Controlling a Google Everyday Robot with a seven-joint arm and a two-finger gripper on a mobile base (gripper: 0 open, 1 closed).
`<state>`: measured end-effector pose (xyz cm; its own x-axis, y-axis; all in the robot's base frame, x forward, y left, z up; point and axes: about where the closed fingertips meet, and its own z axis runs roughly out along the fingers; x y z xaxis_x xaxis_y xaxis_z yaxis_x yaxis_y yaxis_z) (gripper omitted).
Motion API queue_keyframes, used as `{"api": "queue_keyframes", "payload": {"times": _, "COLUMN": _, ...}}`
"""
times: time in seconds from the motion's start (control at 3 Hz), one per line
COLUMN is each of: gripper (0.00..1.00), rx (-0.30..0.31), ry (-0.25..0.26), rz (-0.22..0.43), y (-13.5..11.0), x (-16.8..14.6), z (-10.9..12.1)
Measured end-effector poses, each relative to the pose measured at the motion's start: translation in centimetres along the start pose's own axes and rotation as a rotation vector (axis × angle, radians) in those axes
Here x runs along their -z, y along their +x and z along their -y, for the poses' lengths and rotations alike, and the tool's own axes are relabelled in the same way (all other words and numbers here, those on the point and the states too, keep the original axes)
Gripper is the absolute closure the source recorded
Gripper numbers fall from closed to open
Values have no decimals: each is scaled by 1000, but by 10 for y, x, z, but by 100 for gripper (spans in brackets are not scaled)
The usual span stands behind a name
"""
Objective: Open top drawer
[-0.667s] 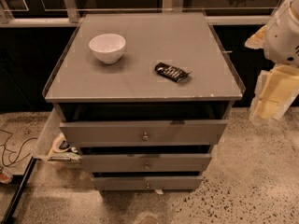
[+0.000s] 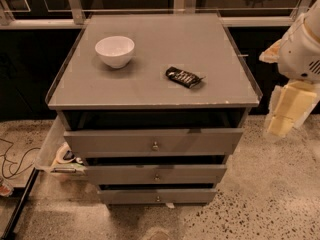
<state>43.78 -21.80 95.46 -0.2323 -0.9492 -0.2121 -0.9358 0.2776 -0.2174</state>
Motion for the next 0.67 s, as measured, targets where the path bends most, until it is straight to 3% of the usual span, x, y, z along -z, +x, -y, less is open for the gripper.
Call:
{"api": "queue_keyframes", "payload": {"times": 0.33, "gripper": 0, "rx": -8, "ry": -21, "rz": 3, "y": 8, "x": -26, "z": -5}}
{"api": "queue_keyframes", "payload": {"times": 0.67, "gripper": 0, "rx": 18, "ry": -41, "rz": 43, "y": 21, "x": -74, "z": -15}}
